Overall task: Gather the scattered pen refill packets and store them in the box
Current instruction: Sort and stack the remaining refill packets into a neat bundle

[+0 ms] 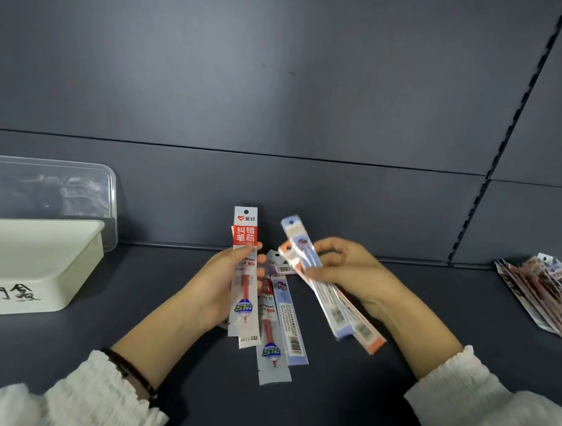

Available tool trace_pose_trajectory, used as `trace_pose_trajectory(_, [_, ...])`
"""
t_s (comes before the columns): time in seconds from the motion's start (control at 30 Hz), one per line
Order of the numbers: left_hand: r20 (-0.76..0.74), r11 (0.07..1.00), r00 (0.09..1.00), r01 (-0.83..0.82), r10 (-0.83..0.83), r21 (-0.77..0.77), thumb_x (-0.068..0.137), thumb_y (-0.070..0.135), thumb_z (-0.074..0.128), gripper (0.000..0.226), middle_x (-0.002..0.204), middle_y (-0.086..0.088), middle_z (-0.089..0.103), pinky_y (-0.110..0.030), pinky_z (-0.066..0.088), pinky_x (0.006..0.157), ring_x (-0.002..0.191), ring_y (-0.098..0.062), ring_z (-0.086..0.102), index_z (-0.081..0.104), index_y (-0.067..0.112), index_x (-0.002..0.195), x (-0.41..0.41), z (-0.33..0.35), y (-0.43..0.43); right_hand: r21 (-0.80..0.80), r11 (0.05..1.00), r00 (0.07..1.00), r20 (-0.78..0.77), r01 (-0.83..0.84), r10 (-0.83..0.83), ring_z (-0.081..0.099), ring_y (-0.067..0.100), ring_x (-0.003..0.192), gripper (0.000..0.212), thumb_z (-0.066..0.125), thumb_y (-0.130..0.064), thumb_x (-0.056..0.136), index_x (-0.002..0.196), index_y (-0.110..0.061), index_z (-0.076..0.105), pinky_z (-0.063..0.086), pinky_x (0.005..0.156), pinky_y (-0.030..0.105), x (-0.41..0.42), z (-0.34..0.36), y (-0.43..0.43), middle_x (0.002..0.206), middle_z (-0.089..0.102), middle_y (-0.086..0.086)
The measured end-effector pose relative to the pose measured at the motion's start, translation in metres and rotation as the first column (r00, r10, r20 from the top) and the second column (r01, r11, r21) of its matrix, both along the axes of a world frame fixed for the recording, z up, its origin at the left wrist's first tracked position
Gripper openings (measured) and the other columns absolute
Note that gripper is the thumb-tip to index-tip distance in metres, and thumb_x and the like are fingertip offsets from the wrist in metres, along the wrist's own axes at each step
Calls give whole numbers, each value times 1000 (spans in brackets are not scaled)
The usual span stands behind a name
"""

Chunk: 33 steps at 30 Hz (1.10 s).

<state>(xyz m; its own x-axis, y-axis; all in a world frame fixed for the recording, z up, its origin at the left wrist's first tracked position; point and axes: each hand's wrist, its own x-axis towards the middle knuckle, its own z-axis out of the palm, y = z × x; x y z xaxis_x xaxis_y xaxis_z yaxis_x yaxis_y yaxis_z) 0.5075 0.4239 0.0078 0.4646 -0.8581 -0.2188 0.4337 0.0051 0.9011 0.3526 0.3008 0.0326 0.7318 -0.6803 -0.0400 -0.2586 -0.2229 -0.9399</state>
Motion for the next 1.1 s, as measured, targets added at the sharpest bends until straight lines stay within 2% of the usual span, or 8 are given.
trace_pose_trajectory(0.13, [46, 992, 991, 123, -123, -4, 94, 38, 53, 28, 80, -3, 65, -29, 53, 60, 65, -14, 62, 68, 15, 101, -16, 1, -2, 379, 923, 901, 418, -57, -117, 69, 16, 76, 28, 66, 1, 83, 108, -11, 61, 54, 77, 34, 10, -3, 7, 88, 73, 4])
trace_pose_trajectory(0.27, [162, 971, 958, 239, -237, 9, 91, 53, 47, 43, 99, -6, 73, -29, 57, 72, 87, -18, 70, 67, 24, 116, -29, 3, -3, 262, 964, 882, 442, 48, -165, 70, 15, 78, 26, 70, -2, 82, 105, -6, 58, 55, 72, 28, 20, -9, 25, 88, 73, 4])
trace_pose_trajectory(0.5, [249, 975, 943, 223, -221, 19, 89, 42, 58, 31, 71, 0, 65, -24, 52, 57, 61, -11, 62, 63, 16, 106, -28, 4, 1, 160, 979, 870, 457, 125, -186, 66, 5, 72, 25, 73, -15, 81, 102, -10, 60, 52, 62, 17, 26, -11, 25, 91, 70, 4])
trace_pose_trajectory(0.67, [111, 988, 991, 91, -77, -126, 95, 28, 55, 22, 74, -4, 63, -28, 56, 54, 59, -16, 66, 57, 14, 111, -14, 8, 3, -325, 870, 927, 190, 369, -323, 59, 17, 102, 33, 55, -47, 90, 109, -22, 65, 47, 91, 32, 16, -29, -23, 109, 63, 1])
trace_pose_trajectory(0.73, [97, 991, 995, 16, -3, -134, 96, 27, 54, 19, 76, -3, 67, -27, 55, 49, 53, -13, 64, 58, 16, 110, -6, 9, 5, -584, 778, 933, -94, 231, -348, 48, 26, 119, 42, 46, -55, 89, 121, -32, 62, 35, 100, 33, 13, -44, -40, 120, 58, 2])
trace_pose_trajectory(0.83, [77, 992, 996, -28, 38, -126, 96, 27, 54, 20, 79, -1, 71, -25, 50, 44, 47, -11, 57, 58, 16, 113, 2, 7, 5, -600, 799, 866, -375, 44, -330, 33, 26, 127, 42, 35, -58, 94, 125, -42, 58, 24, 103, 38, 9, -48, -38, 130, 47, -4])
trace_pose_trajectory(1.0, [62, 991, 996, -53, 61, -125, 96, 25, 54, 21, 69, 0, 68, -23, 48, 42, 45, -10, 53, 56, 13, 114, 8, 3, 4, -570, 818, 926, -263, 77, -270, 57, 22, 108, 33, 52, -47, 93, 92, -24, 75, 39, 88, 34, 8, -43, -35, 104, 67, -2])
trace_pose_trajectory(1.1, [65, 991, 996, -57, 65, -123, 97, 24, 54, 24, 66, 1, 66, -22, 49, 42, 44, -10, 52, 55, 11, 116, 8, 2, 3, -512, 851, 963, -151, 118, -224, 59, 16, 109, 31, 71, -34, 83, 108, -17, 70, 41, 86, 23, 3, -40, -36, 117, 65, 0])
